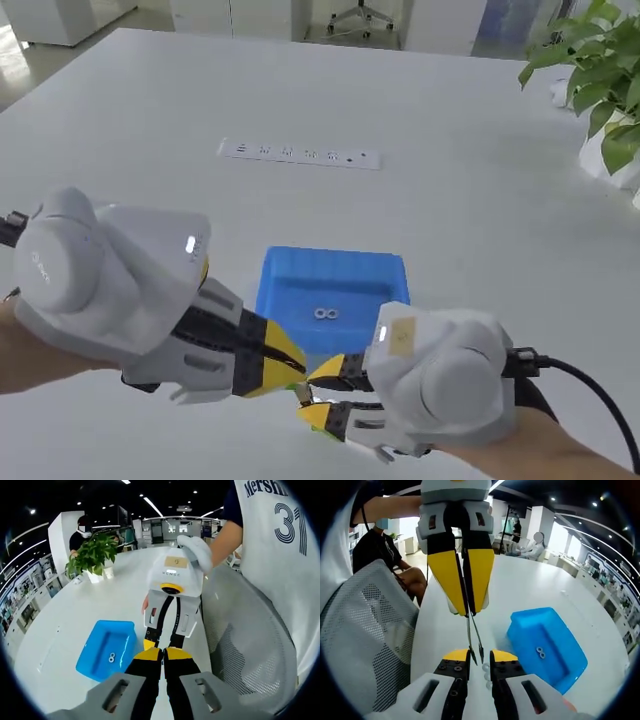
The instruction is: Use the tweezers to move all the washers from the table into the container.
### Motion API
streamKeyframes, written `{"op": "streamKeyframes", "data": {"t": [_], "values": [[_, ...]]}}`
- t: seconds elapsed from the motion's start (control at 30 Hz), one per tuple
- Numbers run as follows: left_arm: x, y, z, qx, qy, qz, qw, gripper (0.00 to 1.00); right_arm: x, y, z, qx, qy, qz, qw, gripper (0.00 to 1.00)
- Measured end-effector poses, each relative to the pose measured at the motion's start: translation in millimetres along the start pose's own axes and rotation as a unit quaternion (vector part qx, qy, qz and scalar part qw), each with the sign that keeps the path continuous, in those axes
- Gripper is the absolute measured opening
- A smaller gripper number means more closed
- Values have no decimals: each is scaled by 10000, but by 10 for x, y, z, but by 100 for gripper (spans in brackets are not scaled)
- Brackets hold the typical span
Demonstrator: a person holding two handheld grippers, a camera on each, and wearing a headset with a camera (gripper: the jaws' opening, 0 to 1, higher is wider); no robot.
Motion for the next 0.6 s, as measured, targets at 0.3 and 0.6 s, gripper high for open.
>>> {"op": "streamKeyframes", "data": {"t": [0.3,0.6], "values": [[67,96,56,-53,-51,-21,10000,5,62,94,-23,119,-21,96,9999,16],[96,129,114,-84,-12,87,9999,5,103,149,-63,254,-27,151,9996,16]]}}
Point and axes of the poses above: the centre of the closed fingertips' face, and the gripper's own axes: x roughly forward along the fingers, z roughly to its left, y roughly out of its underside, the point moved 4 cm from there along -x, roughly backward along the fingers, and after that the axes turned 15 degrees about y, right-handed, at the moved point
